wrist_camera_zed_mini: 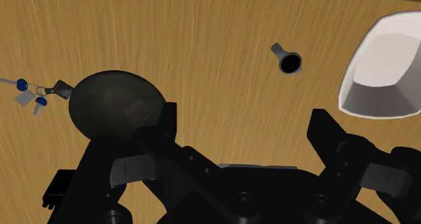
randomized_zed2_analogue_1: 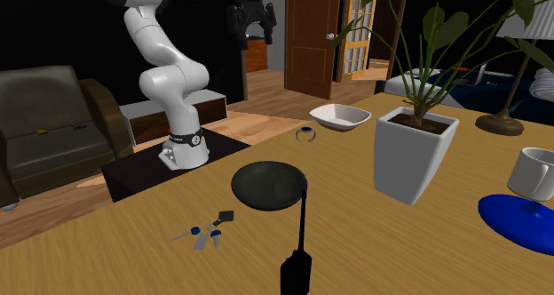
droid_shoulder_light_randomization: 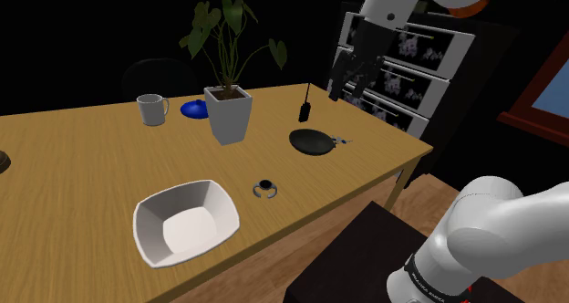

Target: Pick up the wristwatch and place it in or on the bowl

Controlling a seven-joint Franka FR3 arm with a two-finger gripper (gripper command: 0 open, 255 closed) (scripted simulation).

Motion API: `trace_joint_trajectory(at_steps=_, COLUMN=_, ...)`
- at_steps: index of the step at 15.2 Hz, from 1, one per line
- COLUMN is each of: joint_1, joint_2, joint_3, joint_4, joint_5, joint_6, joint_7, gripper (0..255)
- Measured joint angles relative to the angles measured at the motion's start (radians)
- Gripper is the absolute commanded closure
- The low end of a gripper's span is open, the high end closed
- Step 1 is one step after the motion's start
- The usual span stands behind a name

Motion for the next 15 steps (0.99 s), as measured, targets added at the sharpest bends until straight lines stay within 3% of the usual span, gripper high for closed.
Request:
trace_joint_trajectory(at_steps=4, joint_1=0.014, joint_2=0.036, joint_3=0.017, joint_4=-0.027, joint_5=0.004, joint_6=0.051, joint_7=-0.012, gripper=0)
trace_joint_trajectory(at_steps=15, joint_1=0.080, joint_2=0.301, joint_3=0.111, joint_4=-0.112, joint_5=0.010, joint_6=0.341, joint_7=-0.063, gripper=0)
